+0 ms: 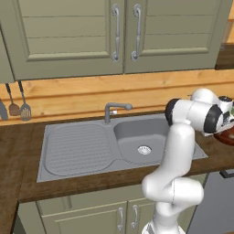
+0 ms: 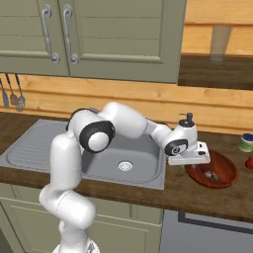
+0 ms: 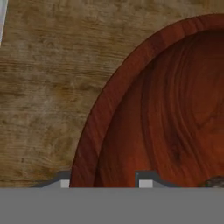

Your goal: Pick the mushroom from the sink and place it in the bowl. Then pick the bowl and place it in the microwave. Then close the microwave door and press the start button.

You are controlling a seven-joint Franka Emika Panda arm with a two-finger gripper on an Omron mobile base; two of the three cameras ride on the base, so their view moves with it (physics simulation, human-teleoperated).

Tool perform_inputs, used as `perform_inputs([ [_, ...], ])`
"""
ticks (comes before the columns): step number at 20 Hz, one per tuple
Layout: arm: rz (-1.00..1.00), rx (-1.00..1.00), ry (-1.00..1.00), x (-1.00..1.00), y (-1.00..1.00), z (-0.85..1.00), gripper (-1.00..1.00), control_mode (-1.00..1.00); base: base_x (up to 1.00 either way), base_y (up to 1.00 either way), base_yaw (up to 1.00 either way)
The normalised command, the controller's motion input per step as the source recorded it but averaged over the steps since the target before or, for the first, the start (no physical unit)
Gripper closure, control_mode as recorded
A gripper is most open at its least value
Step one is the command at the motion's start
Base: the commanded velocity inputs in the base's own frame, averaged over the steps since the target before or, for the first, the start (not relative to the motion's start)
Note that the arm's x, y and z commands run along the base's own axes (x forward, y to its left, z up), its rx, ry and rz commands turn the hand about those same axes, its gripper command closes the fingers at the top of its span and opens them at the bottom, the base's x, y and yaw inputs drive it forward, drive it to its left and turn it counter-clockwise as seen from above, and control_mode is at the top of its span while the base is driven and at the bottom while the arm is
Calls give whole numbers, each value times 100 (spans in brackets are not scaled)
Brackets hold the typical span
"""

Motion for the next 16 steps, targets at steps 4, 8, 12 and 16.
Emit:
perform_inputs([
  [4,11,-21,-13,-26,54,0,100,-100,0,0,0],
  [8,10,-23,-18,-34,47,10,100,-100,0,0,0],
  [12,17,-14,-15,-42,9,51,100,-100,0,0,0],
  [16,24,-14,-5,-34,4,73,100,-100,0,0,0],
])
